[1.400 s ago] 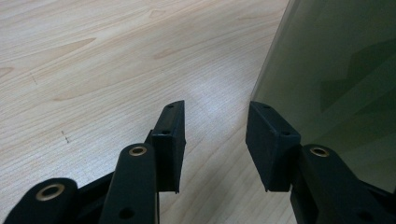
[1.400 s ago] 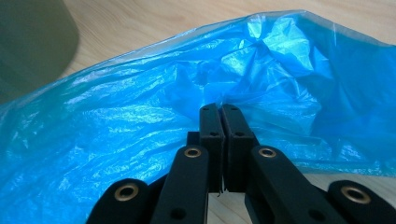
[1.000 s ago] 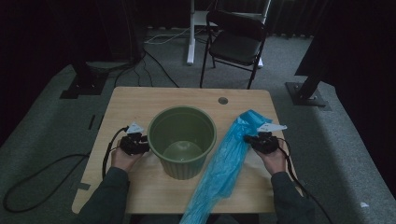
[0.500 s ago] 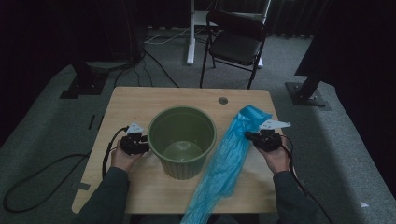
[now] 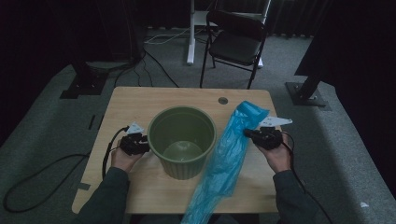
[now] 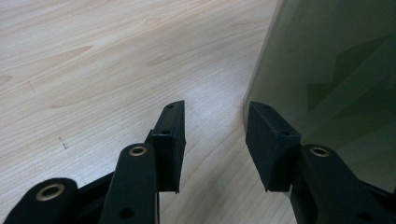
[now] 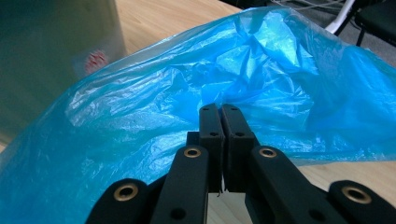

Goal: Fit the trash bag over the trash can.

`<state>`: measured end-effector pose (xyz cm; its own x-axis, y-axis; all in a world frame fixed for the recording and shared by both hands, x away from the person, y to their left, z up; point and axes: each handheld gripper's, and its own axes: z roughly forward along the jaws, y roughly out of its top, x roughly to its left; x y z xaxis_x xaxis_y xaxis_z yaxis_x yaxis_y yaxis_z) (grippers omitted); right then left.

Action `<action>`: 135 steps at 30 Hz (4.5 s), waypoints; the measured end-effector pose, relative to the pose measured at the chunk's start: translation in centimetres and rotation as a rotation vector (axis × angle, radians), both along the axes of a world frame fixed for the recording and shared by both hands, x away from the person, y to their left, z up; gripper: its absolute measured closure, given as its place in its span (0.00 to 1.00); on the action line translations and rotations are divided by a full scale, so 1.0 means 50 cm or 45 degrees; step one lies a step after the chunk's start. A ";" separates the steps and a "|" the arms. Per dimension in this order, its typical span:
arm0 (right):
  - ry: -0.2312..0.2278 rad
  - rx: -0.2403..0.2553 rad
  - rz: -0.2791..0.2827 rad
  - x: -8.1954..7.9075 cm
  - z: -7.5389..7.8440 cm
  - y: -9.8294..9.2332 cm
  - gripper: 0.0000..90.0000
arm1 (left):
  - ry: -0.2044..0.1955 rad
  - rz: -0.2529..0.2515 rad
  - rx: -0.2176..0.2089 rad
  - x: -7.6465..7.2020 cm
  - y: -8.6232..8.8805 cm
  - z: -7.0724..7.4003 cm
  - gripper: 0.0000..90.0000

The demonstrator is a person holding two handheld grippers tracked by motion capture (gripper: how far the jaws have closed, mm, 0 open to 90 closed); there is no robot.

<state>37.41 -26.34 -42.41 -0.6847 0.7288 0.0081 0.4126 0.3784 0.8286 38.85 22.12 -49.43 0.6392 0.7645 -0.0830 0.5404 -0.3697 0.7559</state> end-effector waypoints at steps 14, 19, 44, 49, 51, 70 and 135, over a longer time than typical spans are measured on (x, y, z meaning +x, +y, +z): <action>-0.045 -0.010 0.082 -0.019 0.071 0.022 0.98 | -0.021 0.000 -0.034 -0.003 0.003 0.011 0.63; -0.059 0.010 0.107 -0.031 0.098 0.022 0.98 | -0.023 0.003 -0.033 -0.004 0.003 0.012 0.63; -0.086 0.100 0.364 -0.048 0.139 0.082 0.98 | -0.030 0.003 -0.032 -0.005 0.003 0.013 0.63; -0.079 0.135 0.433 -0.043 0.136 0.096 0.98 | -0.031 0.006 -0.036 -0.005 0.003 0.013 0.63; -0.084 0.143 0.470 -0.043 0.136 0.104 0.98 | -0.031 0.006 -0.035 -0.005 0.003 0.013 0.63; -0.043 0.160 0.671 -0.034 0.137 0.167 0.98 | -0.035 0.007 -0.042 -0.005 0.003 0.014 0.63; 0.031 0.177 0.564 -0.086 0.105 0.095 0.65 | -0.043 0.010 -0.048 -0.006 0.007 0.018 0.63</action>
